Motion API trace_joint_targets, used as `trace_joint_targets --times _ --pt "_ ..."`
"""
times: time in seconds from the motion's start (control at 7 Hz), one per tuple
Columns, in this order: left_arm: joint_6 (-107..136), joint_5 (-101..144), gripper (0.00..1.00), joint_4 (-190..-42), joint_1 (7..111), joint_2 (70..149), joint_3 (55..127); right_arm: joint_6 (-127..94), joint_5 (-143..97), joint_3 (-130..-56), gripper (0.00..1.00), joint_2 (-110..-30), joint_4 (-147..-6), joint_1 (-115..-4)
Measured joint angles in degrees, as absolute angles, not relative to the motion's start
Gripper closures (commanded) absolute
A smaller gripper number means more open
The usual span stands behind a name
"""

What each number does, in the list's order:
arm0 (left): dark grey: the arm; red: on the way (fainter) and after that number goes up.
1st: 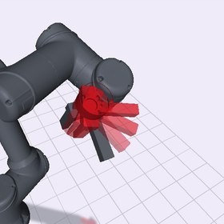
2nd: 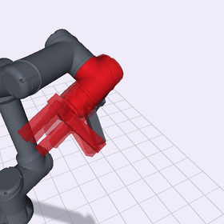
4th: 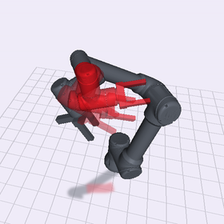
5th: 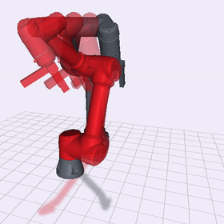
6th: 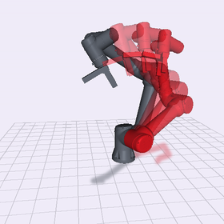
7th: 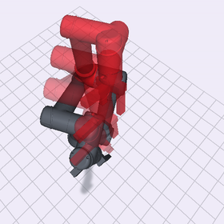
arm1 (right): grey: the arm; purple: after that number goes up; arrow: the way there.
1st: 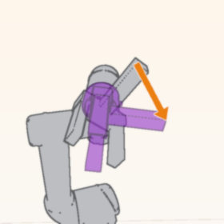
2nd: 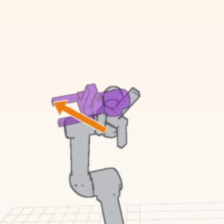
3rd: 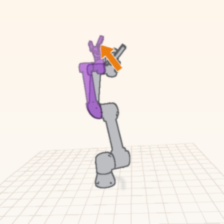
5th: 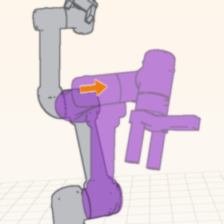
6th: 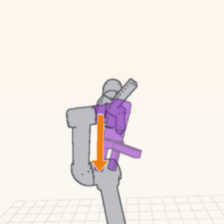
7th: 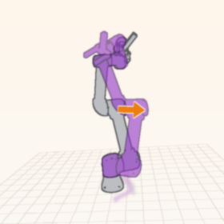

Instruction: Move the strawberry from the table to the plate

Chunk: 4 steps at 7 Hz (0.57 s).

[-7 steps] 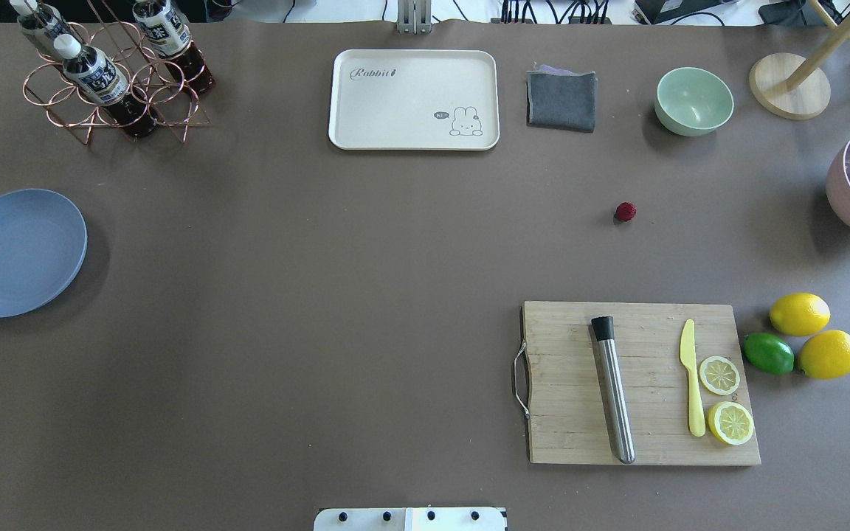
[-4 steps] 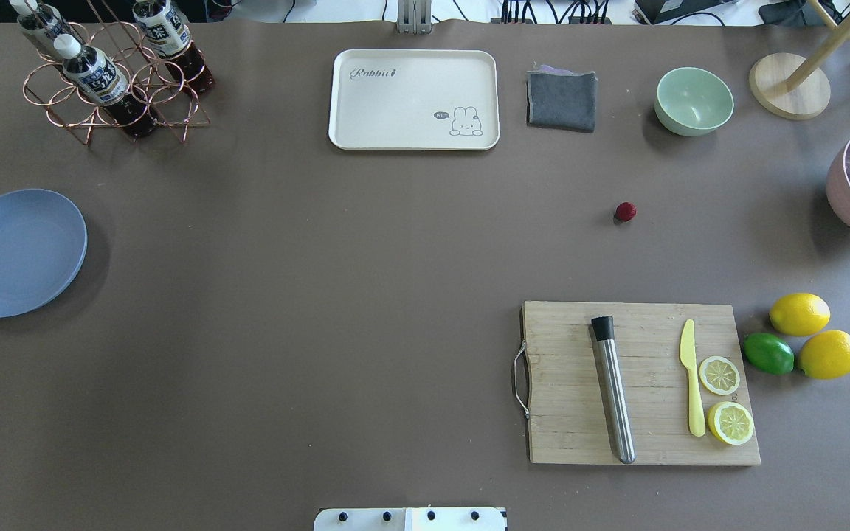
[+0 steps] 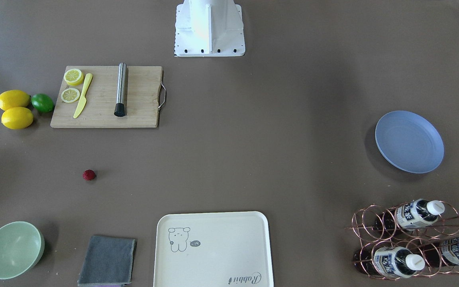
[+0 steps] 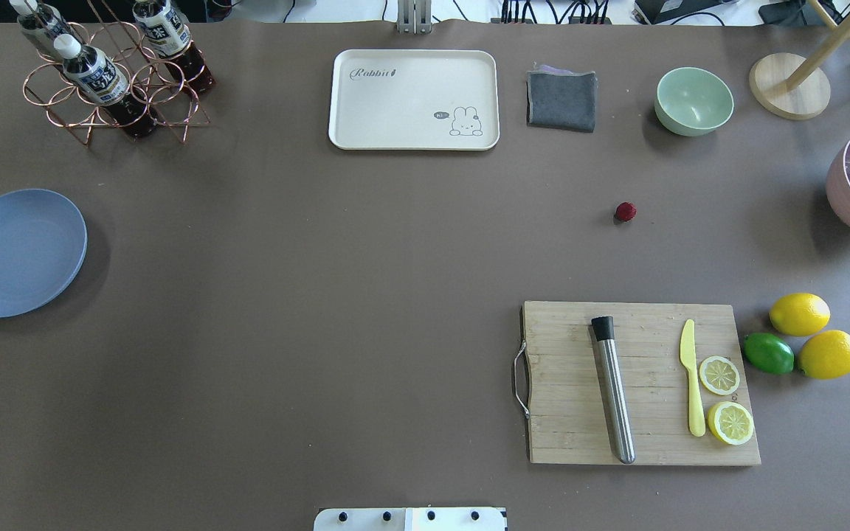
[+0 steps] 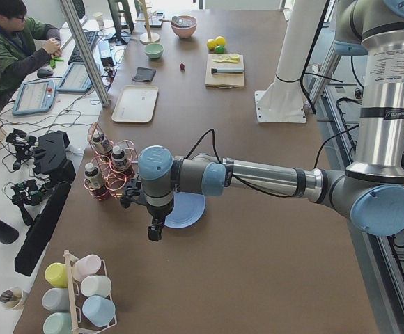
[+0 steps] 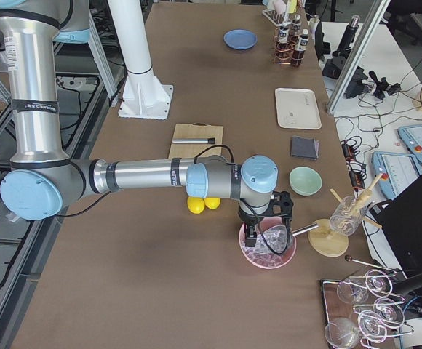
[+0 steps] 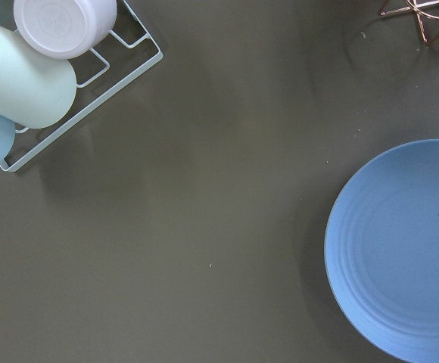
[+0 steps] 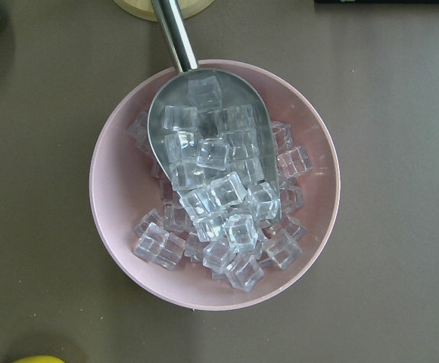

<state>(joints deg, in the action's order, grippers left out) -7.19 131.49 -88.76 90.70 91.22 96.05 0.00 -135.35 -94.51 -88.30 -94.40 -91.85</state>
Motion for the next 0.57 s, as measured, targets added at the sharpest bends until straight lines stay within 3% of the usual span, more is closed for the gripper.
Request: trace_joint_targets --times 0.57 --pt "-6.86 131.48 0.02 -88.77 90.7 91.5 96.05 -0.09 -135.38 -94.46 0.0 -88.2 -94.39 -91.85"
